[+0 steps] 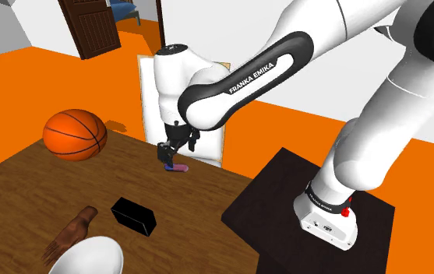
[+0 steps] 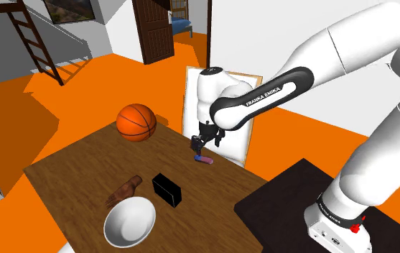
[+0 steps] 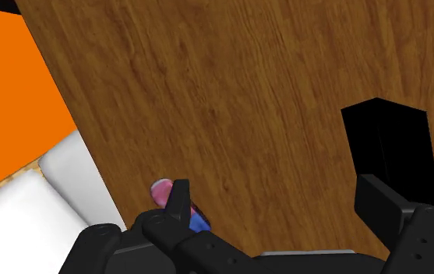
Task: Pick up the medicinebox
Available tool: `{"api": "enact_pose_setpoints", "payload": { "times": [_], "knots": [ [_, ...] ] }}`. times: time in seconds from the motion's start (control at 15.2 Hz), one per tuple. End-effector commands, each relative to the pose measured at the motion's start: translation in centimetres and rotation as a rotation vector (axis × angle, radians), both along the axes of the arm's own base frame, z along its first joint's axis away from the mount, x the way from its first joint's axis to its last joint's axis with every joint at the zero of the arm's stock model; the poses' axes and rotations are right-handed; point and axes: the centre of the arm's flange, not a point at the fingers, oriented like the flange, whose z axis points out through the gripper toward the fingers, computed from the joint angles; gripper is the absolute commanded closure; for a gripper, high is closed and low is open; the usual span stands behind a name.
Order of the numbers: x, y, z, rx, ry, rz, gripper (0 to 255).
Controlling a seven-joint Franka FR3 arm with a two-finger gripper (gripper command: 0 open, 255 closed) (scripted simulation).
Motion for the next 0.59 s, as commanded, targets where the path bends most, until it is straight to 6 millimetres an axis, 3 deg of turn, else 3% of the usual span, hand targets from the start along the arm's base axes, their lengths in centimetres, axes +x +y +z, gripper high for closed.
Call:
{"api": "enact_pose_setpoints", "payload": {
  "times": [0.0, 0.53],
  "knots": [
    [0.5, 1.9, -1.8, 0.003, 0.000, 0.010, 0],
    [2.4, 9.8, -8.4, 0.010, 0.004, 0.053, 0]
  ]
}}
